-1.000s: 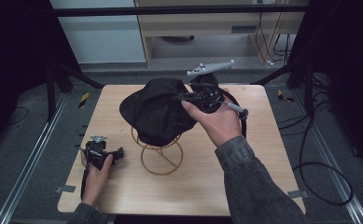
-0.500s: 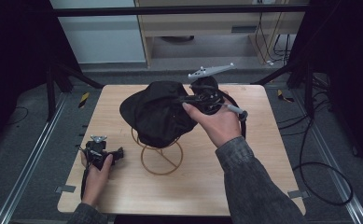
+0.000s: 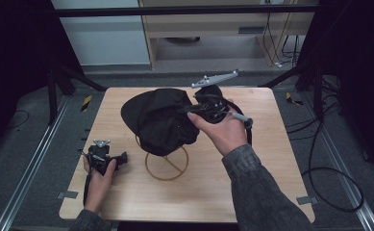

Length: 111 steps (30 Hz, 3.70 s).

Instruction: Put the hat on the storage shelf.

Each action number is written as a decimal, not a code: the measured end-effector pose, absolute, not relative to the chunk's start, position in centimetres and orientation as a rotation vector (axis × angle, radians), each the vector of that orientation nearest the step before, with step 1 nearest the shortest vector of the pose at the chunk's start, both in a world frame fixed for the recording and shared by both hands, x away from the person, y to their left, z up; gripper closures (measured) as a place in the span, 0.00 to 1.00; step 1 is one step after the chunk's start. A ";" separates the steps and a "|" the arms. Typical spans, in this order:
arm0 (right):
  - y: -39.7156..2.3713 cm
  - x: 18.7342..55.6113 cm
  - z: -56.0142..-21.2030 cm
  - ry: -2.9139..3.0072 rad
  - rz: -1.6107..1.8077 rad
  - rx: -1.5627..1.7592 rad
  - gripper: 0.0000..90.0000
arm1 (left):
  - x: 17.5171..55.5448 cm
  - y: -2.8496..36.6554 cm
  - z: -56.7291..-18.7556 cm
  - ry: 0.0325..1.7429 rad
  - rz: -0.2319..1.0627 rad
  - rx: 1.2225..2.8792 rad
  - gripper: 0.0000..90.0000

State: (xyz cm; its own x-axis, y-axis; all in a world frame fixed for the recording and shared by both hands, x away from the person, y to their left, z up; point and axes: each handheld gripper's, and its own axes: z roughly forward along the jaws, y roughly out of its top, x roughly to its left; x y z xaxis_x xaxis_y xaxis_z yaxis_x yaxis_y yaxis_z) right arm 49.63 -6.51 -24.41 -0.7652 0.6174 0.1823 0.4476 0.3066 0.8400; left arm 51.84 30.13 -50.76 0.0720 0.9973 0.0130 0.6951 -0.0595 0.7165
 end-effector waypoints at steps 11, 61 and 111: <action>-6.4 49.8 -25.3 2.414 1.432 1.001 0.95 | 51.8 30.1 -50.8 1.677 0.721 1.813 0.00; -4.6 50.0 -27.6 2.437 1.301 0.969 0.82 | 51.8 30.2 -50.7 1.674 0.720 1.822 0.00; -7.5 49.4 -26.7 2.352 1.382 1.033 0.67 | 51.8 30.1 -50.8 1.679 0.722 1.815 0.00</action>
State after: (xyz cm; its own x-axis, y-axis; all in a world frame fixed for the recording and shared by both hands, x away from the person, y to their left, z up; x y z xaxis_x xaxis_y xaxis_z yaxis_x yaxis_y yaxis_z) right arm 49.39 -7.46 -26.73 -0.7273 0.6693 0.1519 0.4586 0.3093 0.8331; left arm 51.82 30.14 -50.76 0.0714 0.9973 0.0148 0.6964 -0.0605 0.7151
